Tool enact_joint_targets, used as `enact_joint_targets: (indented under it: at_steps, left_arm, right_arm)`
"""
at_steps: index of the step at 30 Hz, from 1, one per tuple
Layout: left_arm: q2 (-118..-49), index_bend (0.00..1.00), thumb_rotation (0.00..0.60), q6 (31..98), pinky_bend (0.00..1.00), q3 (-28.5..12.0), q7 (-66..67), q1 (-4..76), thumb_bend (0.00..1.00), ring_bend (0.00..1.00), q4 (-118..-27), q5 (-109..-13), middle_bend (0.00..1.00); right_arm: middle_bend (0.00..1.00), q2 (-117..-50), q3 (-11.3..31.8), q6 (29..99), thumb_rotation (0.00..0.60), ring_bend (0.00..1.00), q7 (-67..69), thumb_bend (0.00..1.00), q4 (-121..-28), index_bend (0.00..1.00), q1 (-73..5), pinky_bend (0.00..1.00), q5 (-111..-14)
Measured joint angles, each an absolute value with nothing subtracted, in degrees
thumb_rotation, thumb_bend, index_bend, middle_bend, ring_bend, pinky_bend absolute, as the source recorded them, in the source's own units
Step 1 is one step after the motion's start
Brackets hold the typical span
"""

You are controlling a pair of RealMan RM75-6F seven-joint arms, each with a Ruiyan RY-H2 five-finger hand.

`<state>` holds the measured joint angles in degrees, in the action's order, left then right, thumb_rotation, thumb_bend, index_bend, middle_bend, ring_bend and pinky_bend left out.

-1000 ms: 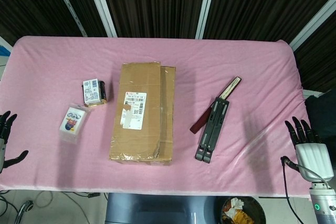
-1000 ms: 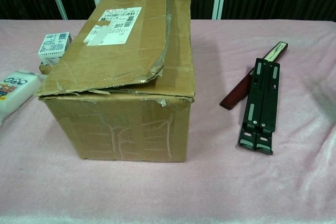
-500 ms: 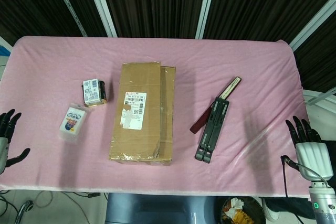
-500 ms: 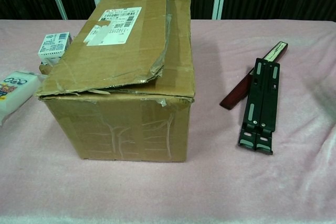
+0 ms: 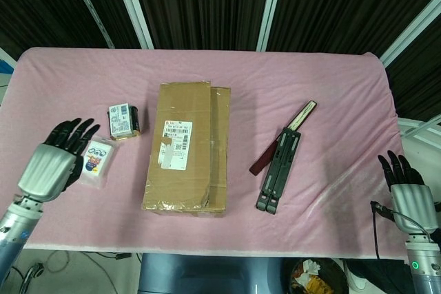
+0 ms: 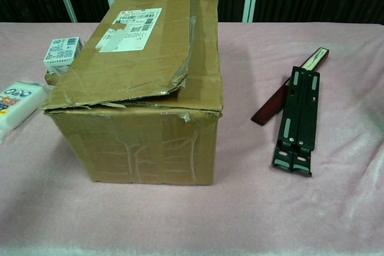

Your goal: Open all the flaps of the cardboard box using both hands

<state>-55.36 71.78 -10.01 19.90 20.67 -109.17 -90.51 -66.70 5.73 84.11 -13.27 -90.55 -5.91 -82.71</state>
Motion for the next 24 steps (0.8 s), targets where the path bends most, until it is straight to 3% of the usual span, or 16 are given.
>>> enact_joint_targets:
  at_steps: [11, 17, 24]
  left_arm:
    - [-57.19, 0.19, 0.6, 48.85, 0.29, -17.98, 35.0, 43.23, 0.88, 0.21, -111.7, -75.84, 0.28]
    - [-62.44, 0.24, 0.6, 43.43, 0.34, -19.52, 41.41, 53.37, 0.89, 0.27, -108.82, -67.91, 0.35]
    - [-69.85, 0.27, 0.6, 41.82, 0.37, -17.91, 47.78, 61.64, 0.91, 0.31, -104.31, -60.91, 0.4]
  right_arm:
    - [0.0, -66.27, 6.64, 82.59, 0.6, 0.0, -11.52, 0.21, -91.09, 0.0, -6.2, 0.23, -79.93]
    - [0.0, -66.25, 6.65, 82.21, 0.6, 0.0, -11.1, 0.21, -91.15, 0.0, -6.33, 0.23, -79.59]
    - [0.0, -66.08, 6.62, 81.76, 0.6, 0.0, -10.67, 0.21, -91.4, 0.0, -6.44, 0.23, -79.14]
